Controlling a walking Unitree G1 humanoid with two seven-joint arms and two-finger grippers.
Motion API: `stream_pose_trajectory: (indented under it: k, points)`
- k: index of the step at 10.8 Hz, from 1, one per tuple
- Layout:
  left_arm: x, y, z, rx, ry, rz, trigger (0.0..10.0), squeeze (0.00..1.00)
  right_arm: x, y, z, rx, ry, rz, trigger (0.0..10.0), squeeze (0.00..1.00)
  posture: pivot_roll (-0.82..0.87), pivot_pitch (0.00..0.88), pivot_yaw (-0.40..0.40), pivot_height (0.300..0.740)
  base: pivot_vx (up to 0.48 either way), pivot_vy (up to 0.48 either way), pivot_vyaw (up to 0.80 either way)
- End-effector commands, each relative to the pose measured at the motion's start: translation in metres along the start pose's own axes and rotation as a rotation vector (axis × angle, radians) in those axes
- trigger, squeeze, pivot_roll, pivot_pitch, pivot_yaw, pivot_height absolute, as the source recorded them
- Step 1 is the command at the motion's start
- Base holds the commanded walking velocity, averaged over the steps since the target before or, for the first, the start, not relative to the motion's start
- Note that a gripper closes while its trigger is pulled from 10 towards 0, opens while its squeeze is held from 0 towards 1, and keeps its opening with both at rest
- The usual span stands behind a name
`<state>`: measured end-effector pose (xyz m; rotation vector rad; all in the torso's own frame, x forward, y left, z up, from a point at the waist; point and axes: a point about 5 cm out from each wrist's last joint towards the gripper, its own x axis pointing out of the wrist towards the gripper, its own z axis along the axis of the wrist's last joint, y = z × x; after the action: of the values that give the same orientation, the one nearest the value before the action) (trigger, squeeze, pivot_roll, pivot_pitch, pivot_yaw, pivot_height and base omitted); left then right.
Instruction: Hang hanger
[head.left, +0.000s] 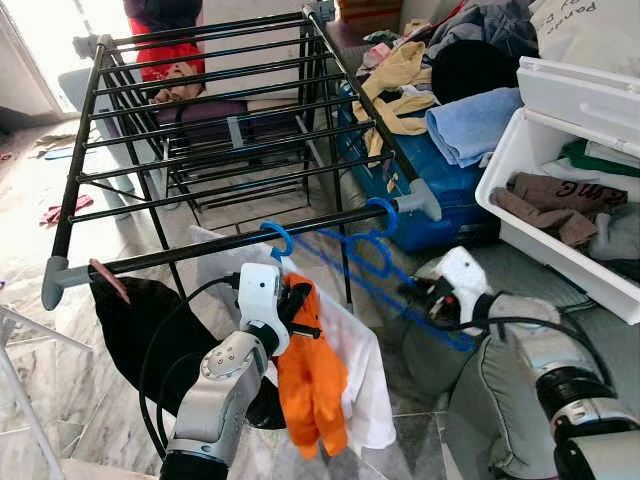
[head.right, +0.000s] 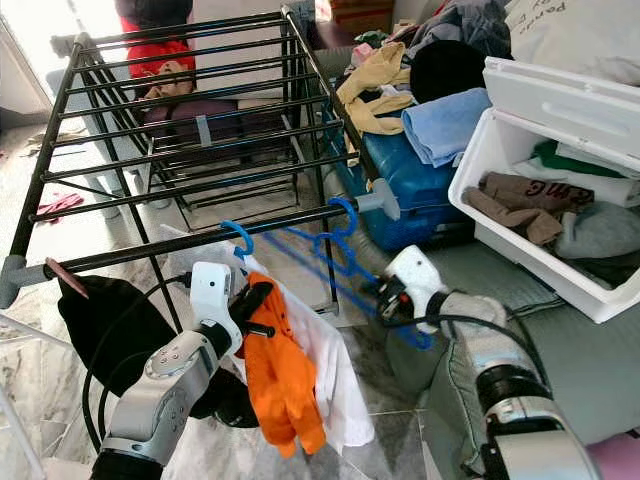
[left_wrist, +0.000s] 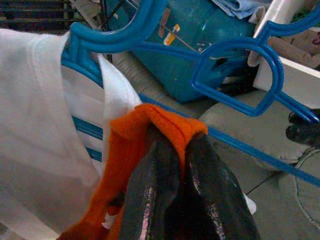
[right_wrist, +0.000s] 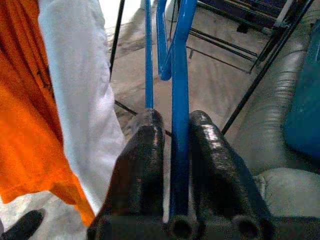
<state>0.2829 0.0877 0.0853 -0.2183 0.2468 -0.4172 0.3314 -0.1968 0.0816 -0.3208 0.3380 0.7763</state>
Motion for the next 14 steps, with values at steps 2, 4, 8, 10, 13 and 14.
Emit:
stream_pose_trajectory:
  k: [2, 4, 8, 10, 13, 14]
  points:
    - [0.001, 0.001, 0.004, 0.017, -0.006, 0.000, 10.0, 0.00, 0.001, 0.000, 0.001, -0.012, 0.013, 0.013, 10.0, 0.94, -0.17, 0.000, 0.050, 0.740, 0.000, 0.000, 0.00]
    - [0.000, 0.001, 0.003, 0.016, -0.005, 0.001, 10.0, 0.00, 0.001, 0.001, 0.002, -0.009, 0.012, 0.038, 10.0, 0.00, -0.17, 0.000, 0.049, 0.740, 0.000, 0.000, 0.00]
    - [-0.001, 0.000, 0.002, 0.016, -0.002, -0.002, 10.0, 0.00, 0.004, 0.009, -0.003, -0.004, 0.021, 0.069, 0.0, 0.00, -0.17, 0.000, 0.046, 0.740, 0.000, 0.000, 0.00]
    - [-0.001, -0.001, 0.002, 0.014, 0.000, -0.002, 10.0, 0.00, 0.005, 0.011, -0.004, 0.000, 0.026, 0.081, 0.0, 0.00, -0.17, 0.000, 0.046, 0.740, 0.000, 0.000, 0.00]
    - [-0.001, -0.001, 0.002, 0.015, 0.001, -0.004, 10.0, 0.00, 0.006, 0.017, -0.006, 0.007, 0.037, 0.127, 0.0, 0.00, -0.17, 0.000, 0.047, 0.740, 0.000, 0.000, 0.00]
    - [-0.001, -0.001, 0.002, 0.015, 0.003, -0.004, 10.0, 0.00, 0.006, 0.017, -0.007, 0.001, 0.042, 0.124, 0.0, 0.00, -0.17, 0.000, 0.045, 0.740, 0.000, 0.000, 0.00]
